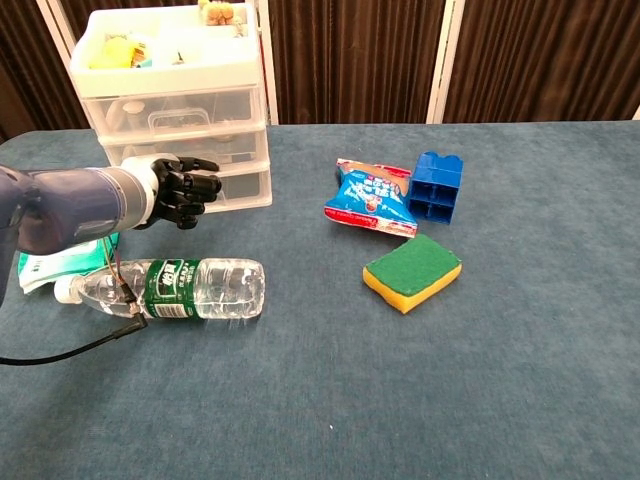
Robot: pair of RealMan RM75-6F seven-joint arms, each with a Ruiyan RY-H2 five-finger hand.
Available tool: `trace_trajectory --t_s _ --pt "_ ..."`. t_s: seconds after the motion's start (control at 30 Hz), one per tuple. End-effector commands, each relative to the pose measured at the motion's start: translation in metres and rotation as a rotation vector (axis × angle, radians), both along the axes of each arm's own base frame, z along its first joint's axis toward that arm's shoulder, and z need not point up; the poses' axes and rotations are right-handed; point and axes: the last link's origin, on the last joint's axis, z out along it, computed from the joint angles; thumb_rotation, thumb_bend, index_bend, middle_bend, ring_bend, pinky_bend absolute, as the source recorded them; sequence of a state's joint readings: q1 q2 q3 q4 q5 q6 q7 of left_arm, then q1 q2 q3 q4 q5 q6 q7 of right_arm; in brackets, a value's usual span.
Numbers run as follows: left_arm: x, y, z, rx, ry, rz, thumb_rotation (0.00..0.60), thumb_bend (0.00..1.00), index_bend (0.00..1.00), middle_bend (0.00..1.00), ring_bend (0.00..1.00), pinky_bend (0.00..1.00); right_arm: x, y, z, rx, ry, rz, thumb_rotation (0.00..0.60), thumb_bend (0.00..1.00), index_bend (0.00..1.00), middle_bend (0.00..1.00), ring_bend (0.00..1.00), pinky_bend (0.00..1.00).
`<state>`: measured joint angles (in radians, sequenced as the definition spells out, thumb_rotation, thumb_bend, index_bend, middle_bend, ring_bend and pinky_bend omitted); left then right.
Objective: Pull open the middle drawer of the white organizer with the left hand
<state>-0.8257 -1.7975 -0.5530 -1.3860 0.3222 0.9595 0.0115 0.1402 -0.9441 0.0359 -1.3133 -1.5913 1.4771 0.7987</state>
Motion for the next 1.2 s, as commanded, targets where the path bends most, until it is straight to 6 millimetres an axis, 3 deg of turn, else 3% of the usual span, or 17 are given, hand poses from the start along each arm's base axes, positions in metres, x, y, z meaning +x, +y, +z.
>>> trace_trajectory --t_s 0.03,0.8,1.2 --pt "0.000 -0.001 0.000 -0.003 -0.002 -0.004 0.600 0.72 0.16 0.98 0.95 0.88 0.000 0.000 0.000 0.000 0.000 0.000 0.600 0.13 0.00 0.00 0.00 0.00" --pt "0.003 -0.026 0.002 -0.038 -0.021 -0.064 0.600 0.72 0.18 0.98 0.95 0.88 0.000 0.002 -0.001 0.002 0.001 0.003 0.600 0.13 0.00 0.00 0.00 0.00" --pt "-0.014 -0.051 0.012 -0.078 0.009 -0.093 0.600 0.70 0.11 0.96 0.93 0.87 0.000 0.003 -0.002 0.002 0.001 0.002 0.600 0.13 0.00 0.00 0.00 0.00"
